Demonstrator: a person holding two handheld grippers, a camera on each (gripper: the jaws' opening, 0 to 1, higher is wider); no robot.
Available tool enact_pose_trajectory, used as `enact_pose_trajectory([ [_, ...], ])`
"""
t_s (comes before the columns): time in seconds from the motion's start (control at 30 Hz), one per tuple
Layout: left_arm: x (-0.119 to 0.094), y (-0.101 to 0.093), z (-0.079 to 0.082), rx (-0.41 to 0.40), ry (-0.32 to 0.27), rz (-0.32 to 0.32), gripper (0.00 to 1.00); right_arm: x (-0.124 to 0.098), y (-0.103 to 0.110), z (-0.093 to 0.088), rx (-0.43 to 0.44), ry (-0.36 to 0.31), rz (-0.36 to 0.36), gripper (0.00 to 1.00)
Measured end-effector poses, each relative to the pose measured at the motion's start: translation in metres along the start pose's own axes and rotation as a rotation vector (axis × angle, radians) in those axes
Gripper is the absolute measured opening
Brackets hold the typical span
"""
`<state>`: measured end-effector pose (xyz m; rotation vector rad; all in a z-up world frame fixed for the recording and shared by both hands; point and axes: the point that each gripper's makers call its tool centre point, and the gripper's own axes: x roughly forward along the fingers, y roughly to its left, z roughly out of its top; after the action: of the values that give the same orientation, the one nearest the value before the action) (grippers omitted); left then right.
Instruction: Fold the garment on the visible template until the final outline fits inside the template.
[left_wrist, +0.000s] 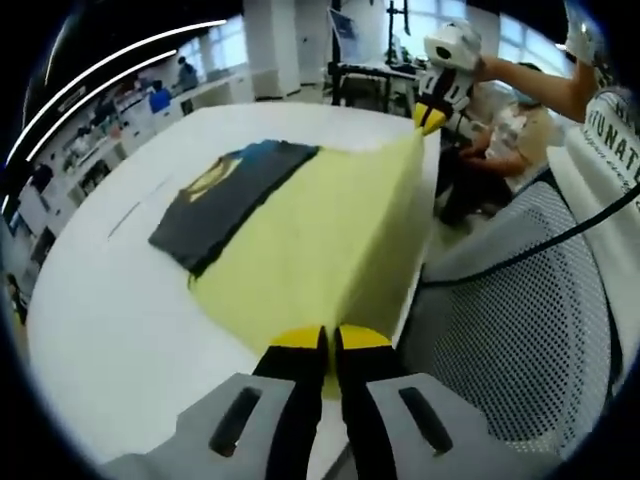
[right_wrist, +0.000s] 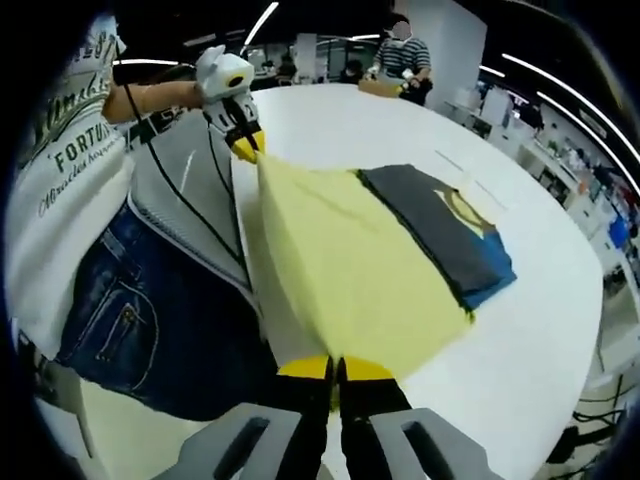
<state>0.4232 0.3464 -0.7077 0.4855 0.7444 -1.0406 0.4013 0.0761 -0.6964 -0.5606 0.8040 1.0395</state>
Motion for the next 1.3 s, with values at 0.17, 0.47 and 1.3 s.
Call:
enact_pose_trajectory([
  [0.17, -0.006, -0.004, 0.003, -0.005, 0.004, -0.017, 0.01, -0.009, 0.003, 0.003, -0.01, 0.0, 0.013, 0.0],
  [0.47, -0.014, -0.013, 0.004, -0.027, 0.025, -0.053, 0.01, -0.017, 0.003, 0.004, -0.029, 0.011, 0.031, 0.0],
  [1.3, -0.035, 0.004, 0.034, -0.018, 0.014, -0.028, 0.01, -0.035, -0.014, 0.032, -0.156, 0.061, -0.034, 0.0],
])
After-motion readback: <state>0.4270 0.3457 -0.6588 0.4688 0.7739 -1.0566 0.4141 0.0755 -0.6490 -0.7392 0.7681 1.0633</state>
